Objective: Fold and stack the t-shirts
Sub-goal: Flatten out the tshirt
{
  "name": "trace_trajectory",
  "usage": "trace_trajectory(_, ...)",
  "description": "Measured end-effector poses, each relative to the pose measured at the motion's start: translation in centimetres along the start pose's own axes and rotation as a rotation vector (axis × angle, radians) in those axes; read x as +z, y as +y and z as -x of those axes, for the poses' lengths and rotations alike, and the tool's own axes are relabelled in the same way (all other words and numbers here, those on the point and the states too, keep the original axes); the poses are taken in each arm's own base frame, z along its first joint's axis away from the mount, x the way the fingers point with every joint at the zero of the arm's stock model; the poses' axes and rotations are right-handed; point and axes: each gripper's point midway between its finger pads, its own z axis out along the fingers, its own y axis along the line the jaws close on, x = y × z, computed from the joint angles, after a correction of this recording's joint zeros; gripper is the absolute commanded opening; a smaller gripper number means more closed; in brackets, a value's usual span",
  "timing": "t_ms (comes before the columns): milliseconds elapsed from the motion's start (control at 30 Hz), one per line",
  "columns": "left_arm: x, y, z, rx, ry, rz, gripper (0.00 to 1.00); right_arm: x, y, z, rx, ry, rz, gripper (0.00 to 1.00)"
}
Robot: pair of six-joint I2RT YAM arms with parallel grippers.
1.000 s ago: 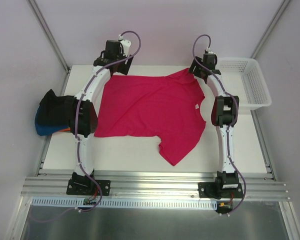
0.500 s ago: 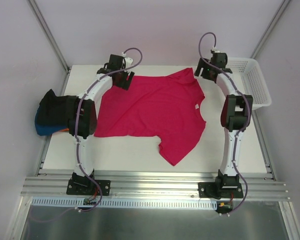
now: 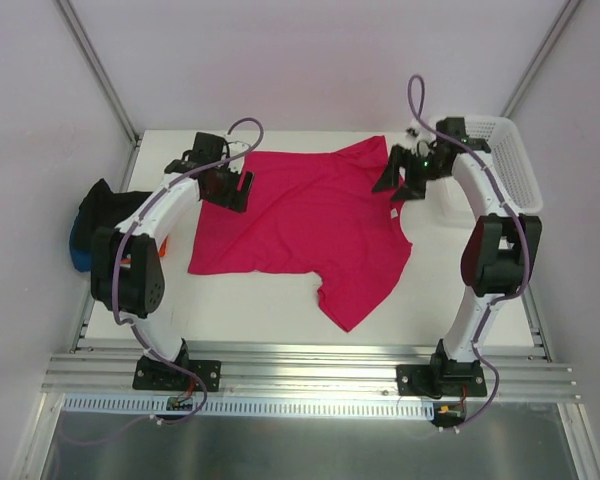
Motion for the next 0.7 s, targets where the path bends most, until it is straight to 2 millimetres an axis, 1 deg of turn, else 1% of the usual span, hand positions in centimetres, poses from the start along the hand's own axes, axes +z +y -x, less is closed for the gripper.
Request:
trace_trajectory(33, -0.6, -0.2, -0.4, -0.005, 0.003, -0.008, 0.70, 0.7, -0.3, -3.2, 0.066, 0.088, 0.018, 0.78)
trace_trajectory(67, -1.2, -0.2, -1.0, -0.013, 0.008, -0.012, 0.70, 1.2, -0.7, -5.5, 0.113, 0.150, 0.025, 0.78)
trace_trajectory(133, -2.3, -0.3, -2.4, -0.028, 0.021, -0.024, 0.70, 1.8, -1.4, -10.9, 0.219, 0.299, 0.022, 0.77)
trace_trajectory(200, -2.9, -0.5, -4.1, -0.044, 0.049, -0.035, 0.69, 1.7, -1.7, -15.1, 0.293, 0.411, 0.013, 0.78)
trace_trajectory(233, -3.2, -0.7, -5.3, -0.054, 0.074, -0.045, 0.69, 1.4, -1.5, -16.7, 0.317, 0.451, 0.010, 0.77)
trace_trajectory(300, -3.5, -0.9, -7.1, -0.072, 0.109, -0.059, 0.69, 0.7, -0.9, -18.4, 0.329, 0.487, 0.009, 0.78)
trace_trajectory(333, -3.6, -1.2, -7.9, -0.078, 0.127, -0.071, 0.69, 0.3, -0.4, -18.8, 0.319, 0.493, 0.010, 0.78)
trace_trajectory(467, -3.9, -2.2, -11.0, -0.112, 0.203, -0.108, 0.69, -1.0, 2.1, -19.2, 0.232, 0.467, 0.028, 0.78)
trace_trajectory(567, -3.9, -2.5, -12.3, -0.146, 0.235, -0.128, 0.70, -1.2, 3.4, -20.1, 0.183, 0.469, 0.039, 0.79)
trace_trajectory(700, -4.0, -2.4, -12.6, -0.167, 0.246, -0.131, 0.70, 0.0, 3.6, -21.3, 0.177, 0.517, 0.029, 0.79)
